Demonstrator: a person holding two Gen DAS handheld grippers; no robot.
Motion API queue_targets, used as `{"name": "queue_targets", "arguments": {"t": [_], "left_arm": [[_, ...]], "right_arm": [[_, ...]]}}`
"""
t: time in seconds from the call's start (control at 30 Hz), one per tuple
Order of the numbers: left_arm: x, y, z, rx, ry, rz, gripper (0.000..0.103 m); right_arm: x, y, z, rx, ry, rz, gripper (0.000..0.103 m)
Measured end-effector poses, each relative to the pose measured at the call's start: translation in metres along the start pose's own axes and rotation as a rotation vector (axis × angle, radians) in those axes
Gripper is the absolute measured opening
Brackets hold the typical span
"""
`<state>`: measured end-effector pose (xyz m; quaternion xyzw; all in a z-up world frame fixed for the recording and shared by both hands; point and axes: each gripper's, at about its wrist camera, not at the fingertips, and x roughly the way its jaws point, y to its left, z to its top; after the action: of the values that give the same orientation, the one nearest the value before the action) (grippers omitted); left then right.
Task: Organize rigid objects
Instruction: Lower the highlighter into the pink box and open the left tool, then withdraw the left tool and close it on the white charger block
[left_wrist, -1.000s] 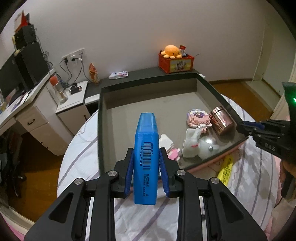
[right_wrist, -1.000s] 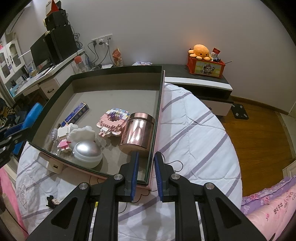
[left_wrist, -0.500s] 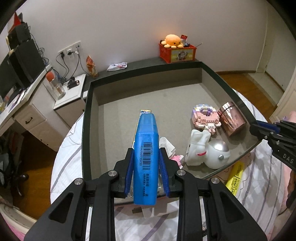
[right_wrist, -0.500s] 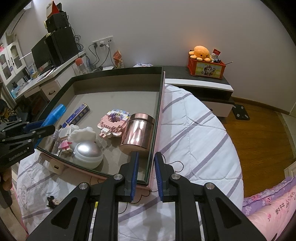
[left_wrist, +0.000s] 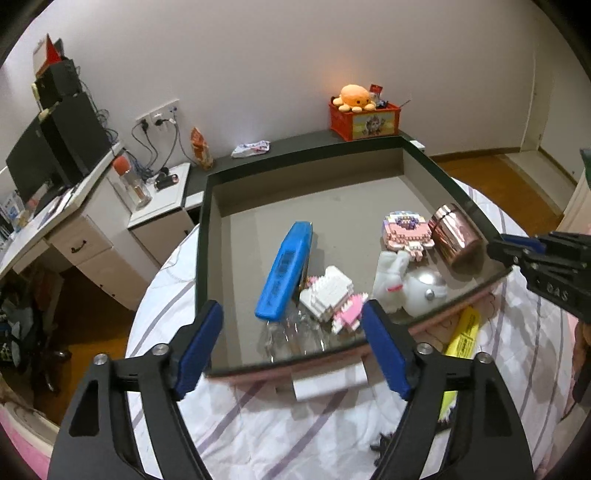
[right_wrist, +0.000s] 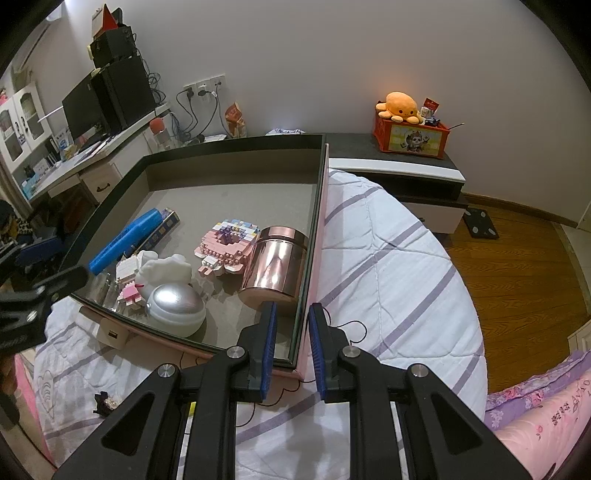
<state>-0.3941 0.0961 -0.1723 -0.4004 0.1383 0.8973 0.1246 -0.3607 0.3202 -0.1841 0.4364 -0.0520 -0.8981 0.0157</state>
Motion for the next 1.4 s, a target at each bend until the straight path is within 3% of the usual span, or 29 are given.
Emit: {"name": "queue_targets", "arguments": {"t": [0.27,0.67,0.77,0.93,1.4], "left_arm": [[-0.028,-0.002,-0.031,-0.028,-0.042,0.022,0.093],[-0.016,-0.020,-0.077,-0.063,0.021,0.011,0.095],[-0.009,-0.008,-0.080,-0.112,0.043,0.023,0.095],[0.003,-0.001,-0.076,-0.196,0.051,-0.029,0.096],[0.044,-0.011,-0.060,-0.220,0.101,0.039,0.098]], "right_arm": [[-0.002,-0.001,-0.004,0.005,-0.024,0.007,0.018],[-0.002,-0.001,-0.005,0.006,-0.026,0.007,0.018],[-0.002,0.000,-0.005,0.005,-0.024,0.007,0.018],[-0.002,0.000,-0.005,0.003,-0.023,0.008,0.018],[-0.003,0.000,-0.004,-0.007,-0.011,0.012,0.019]]}}
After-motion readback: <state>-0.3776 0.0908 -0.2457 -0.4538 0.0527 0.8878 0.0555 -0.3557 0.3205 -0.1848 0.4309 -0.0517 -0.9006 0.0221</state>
